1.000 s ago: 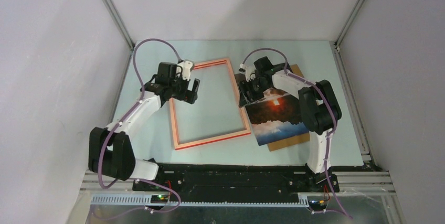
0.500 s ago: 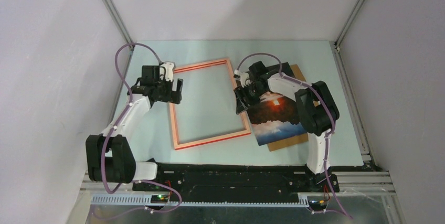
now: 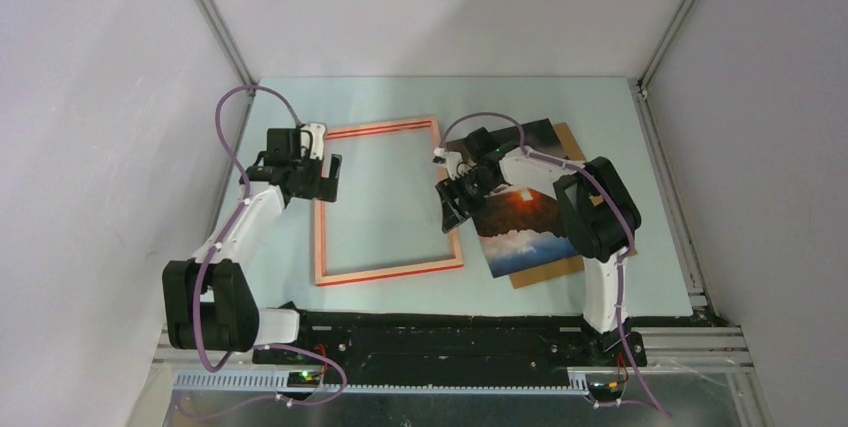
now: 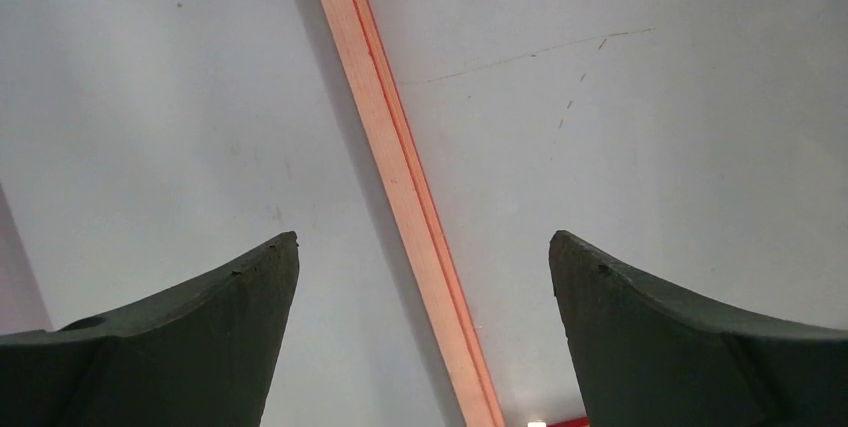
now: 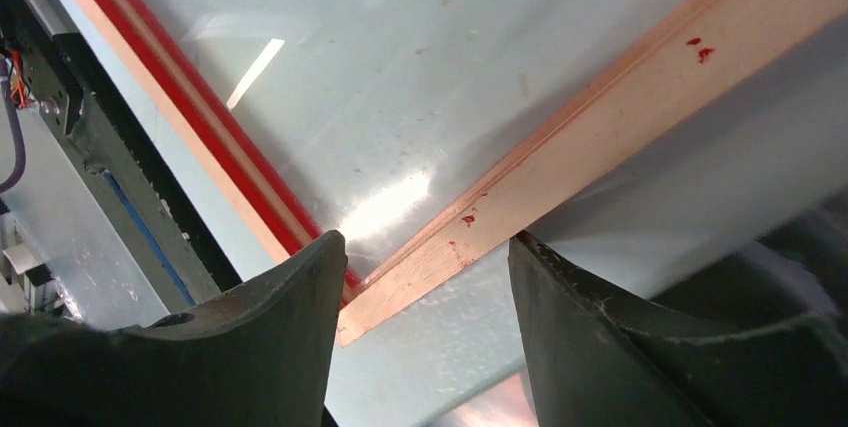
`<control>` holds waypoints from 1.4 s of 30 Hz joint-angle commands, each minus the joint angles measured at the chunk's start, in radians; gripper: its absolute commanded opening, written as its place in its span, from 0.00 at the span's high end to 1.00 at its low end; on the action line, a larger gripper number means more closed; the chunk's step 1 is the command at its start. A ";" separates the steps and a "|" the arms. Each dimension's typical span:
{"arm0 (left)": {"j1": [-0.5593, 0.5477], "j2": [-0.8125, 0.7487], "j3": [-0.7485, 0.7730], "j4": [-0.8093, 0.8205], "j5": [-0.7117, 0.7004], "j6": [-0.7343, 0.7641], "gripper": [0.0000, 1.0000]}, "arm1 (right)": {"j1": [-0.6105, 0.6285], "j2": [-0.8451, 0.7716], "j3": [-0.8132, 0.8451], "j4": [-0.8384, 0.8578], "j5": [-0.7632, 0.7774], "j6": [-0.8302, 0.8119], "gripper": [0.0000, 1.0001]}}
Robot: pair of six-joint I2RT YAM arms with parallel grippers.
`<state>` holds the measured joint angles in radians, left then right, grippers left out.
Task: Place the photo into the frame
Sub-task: Place the photo frame item in the photo frame, then pick up the photo at the center of the board.
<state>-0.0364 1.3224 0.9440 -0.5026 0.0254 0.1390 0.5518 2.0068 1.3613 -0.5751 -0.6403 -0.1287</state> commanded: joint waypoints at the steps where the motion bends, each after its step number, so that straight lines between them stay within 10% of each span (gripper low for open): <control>1: 0.009 -0.048 -0.015 -0.019 -0.054 0.027 0.00 | 0.048 -0.025 0.000 0.026 -0.043 -0.001 0.35; 12: 0.009 -0.073 0.028 -0.077 0.000 0.018 0.00 | 0.069 -0.060 0.040 0.043 -0.001 0.020 0.33; 28: -0.198 -0.019 0.219 -0.102 0.333 -0.093 0.00 | -0.300 -0.365 -0.096 -0.055 0.141 -0.052 0.15; 42: -0.460 0.497 0.553 -0.101 0.475 -0.376 0.00 | -0.616 -0.382 -0.167 0.037 0.264 0.014 0.17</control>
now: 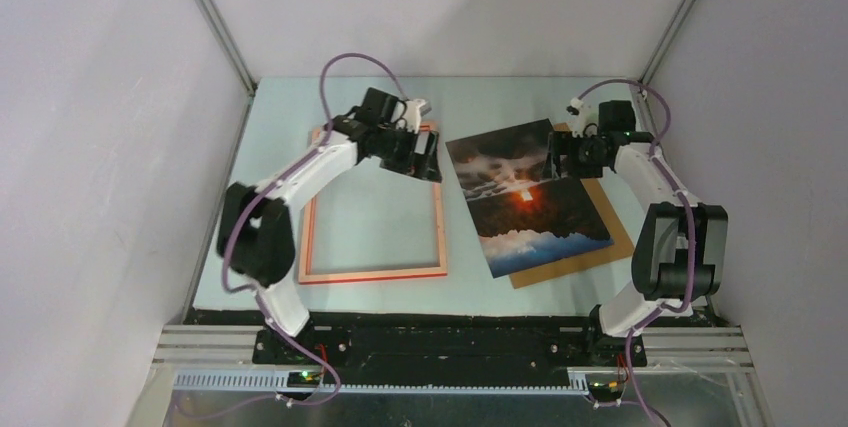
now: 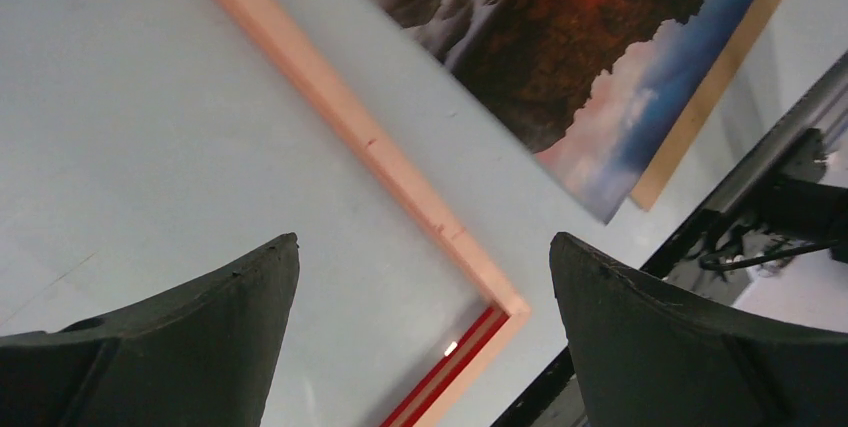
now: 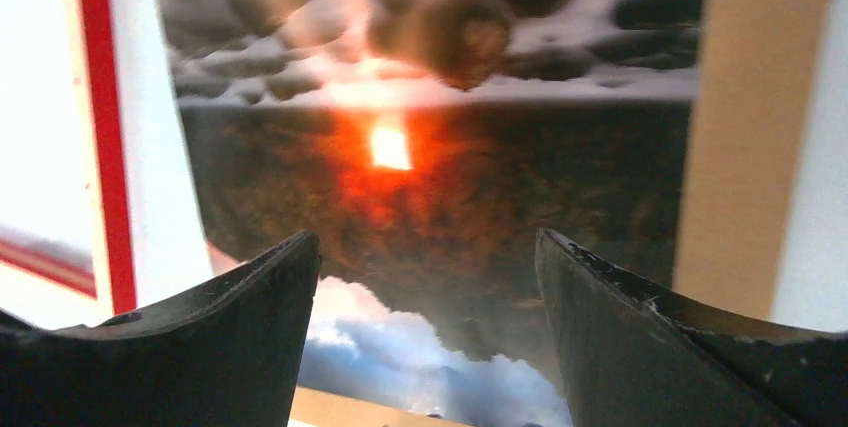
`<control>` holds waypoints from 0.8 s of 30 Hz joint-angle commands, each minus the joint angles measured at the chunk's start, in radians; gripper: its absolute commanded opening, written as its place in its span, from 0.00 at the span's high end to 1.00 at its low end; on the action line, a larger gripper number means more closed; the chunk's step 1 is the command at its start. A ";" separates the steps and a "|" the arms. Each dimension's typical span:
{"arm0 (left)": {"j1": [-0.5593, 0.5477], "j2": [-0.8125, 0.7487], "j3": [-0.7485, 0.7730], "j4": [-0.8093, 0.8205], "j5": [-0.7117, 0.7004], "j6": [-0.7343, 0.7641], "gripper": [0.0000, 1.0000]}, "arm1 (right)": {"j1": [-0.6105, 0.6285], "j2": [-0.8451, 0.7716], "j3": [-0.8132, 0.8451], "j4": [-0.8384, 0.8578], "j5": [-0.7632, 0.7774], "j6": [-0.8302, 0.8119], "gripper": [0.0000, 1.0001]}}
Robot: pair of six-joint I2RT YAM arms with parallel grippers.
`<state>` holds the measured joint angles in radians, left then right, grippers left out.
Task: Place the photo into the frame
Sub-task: Pick up the photo at the center of the board.
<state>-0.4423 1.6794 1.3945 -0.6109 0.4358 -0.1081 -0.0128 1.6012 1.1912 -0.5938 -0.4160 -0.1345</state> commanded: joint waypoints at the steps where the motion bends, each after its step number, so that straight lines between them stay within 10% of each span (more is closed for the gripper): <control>1: -0.070 0.170 0.144 0.007 0.071 -0.168 0.01 | -0.064 0.033 0.003 0.062 0.044 0.019 0.18; 24: -0.208 0.491 0.299 0.033 0.006 -0.396 0.01 | -0.153 0.253 0.073 0.067 0.111 -0.024 0.20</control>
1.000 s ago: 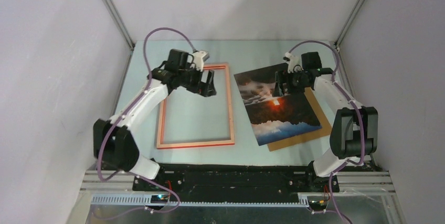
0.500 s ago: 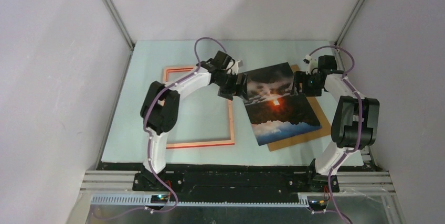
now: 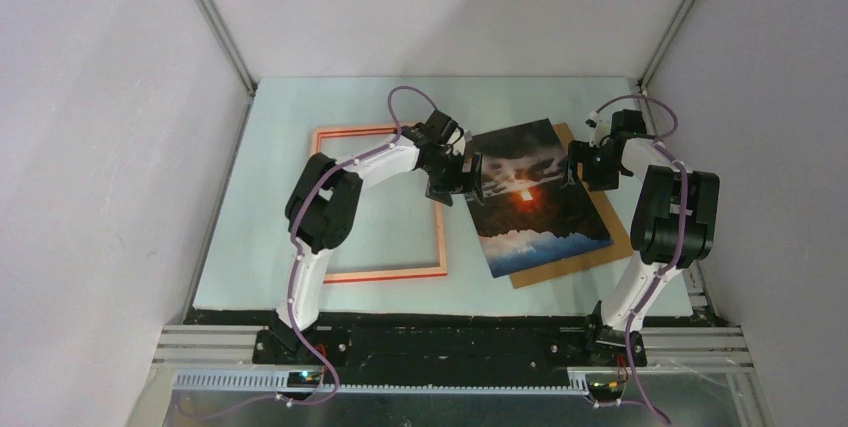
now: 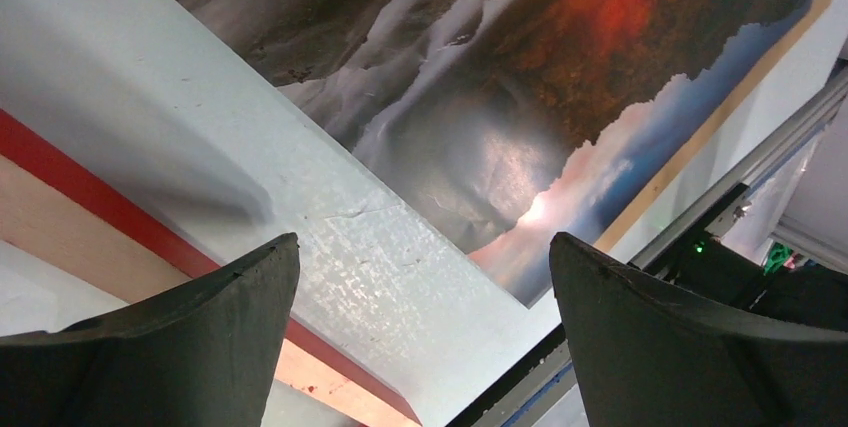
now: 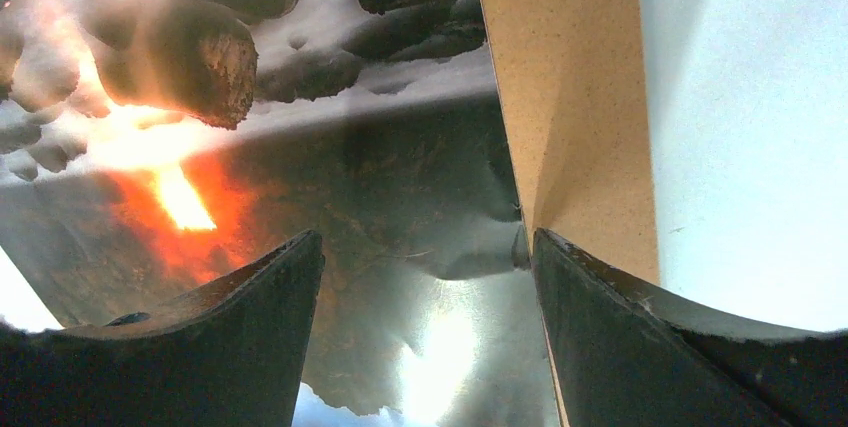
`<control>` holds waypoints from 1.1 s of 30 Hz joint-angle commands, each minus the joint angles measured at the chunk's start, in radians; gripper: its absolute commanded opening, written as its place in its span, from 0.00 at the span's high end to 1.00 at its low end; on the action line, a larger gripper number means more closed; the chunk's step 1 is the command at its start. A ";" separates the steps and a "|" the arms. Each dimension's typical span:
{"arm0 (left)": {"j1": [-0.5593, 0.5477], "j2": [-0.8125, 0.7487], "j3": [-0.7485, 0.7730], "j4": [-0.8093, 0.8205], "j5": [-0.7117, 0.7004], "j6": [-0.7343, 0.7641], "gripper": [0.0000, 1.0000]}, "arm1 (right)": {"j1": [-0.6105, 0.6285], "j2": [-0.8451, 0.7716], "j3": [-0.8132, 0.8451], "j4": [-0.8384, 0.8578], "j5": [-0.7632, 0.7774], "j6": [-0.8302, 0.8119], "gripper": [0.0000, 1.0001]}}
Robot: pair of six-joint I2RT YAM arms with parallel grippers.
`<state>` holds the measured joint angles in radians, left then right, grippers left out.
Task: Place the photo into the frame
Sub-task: Pick up the photo at the center of the board.
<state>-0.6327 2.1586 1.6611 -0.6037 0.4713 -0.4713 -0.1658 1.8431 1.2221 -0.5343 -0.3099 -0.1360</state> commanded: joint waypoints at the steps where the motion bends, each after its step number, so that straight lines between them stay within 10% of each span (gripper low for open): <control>1: -0.018 0.014 0.031 0.026 -0.031 -0.038 0.01 | 0.000 0.012 0.043 0.009 0.007 -0.023 0.20; 16: -0.033 0.082 0.001 0.100 0.013 -0.053 0.00 | -0.004 0.094 0.085 -0.020 -0.066 -0.011 0.21; 33: -0.009 -0.070 -0.425 0.660 0.101 -0.285 0.00 | -0.064 0.135 0.064 -0.062 -0.216 0.047 0.25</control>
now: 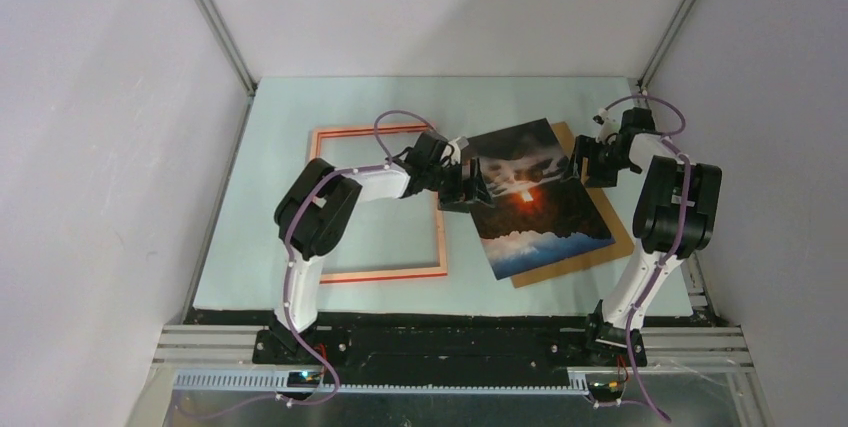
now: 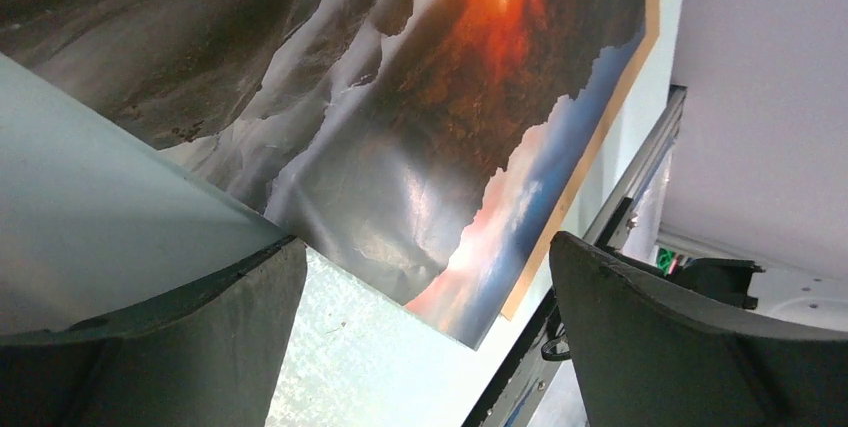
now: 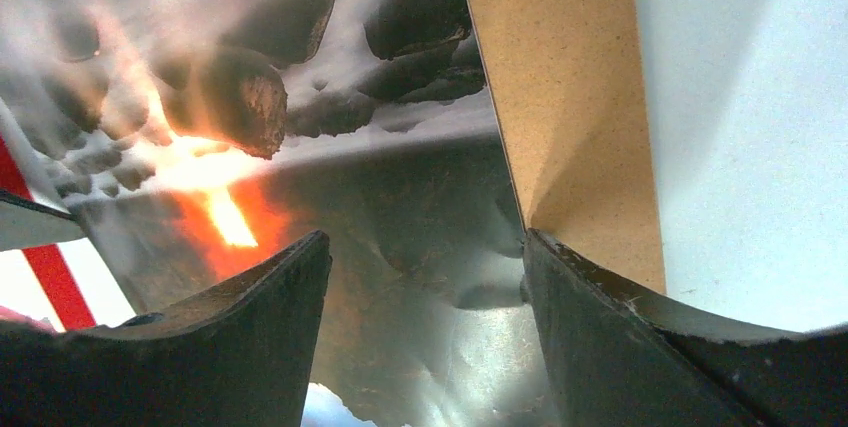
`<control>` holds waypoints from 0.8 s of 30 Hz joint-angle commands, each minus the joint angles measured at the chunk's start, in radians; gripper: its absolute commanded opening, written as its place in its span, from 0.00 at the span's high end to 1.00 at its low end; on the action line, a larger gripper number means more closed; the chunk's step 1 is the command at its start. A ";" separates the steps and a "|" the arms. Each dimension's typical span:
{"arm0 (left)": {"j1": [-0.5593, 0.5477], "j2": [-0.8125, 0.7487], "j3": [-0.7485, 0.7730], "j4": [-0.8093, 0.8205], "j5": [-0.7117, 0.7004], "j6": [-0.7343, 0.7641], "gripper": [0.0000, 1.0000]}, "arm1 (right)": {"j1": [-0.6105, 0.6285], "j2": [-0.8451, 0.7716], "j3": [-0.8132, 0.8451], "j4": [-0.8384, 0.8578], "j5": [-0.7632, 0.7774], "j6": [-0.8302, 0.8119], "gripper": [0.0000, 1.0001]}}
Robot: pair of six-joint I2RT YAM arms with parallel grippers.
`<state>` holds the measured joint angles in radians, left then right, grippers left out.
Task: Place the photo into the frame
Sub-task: Pick up the photo at the center of the board.
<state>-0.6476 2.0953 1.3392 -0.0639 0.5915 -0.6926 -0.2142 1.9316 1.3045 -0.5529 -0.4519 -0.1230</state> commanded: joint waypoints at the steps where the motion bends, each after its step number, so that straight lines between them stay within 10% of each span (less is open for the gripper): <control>1: 0.014 -0.012 -0.119 0.147 -0.014 -0.067 0.00 | -0.020 0.051 -0.020 -0.045 -0.079 0.037 0.25; 24: 0.065 -0.112 -0.177 0.378 0.106 -0.143 0.00 | -0.029 0.069 -0.033 -0.051 -0.130 0.058 0.27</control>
<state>-0.5858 2.0472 1.1763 0.2363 0.6598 -0.8131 -0.2615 1.9533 1.3037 -0.5442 -0.5743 -0.0746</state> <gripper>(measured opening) 0.996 0.729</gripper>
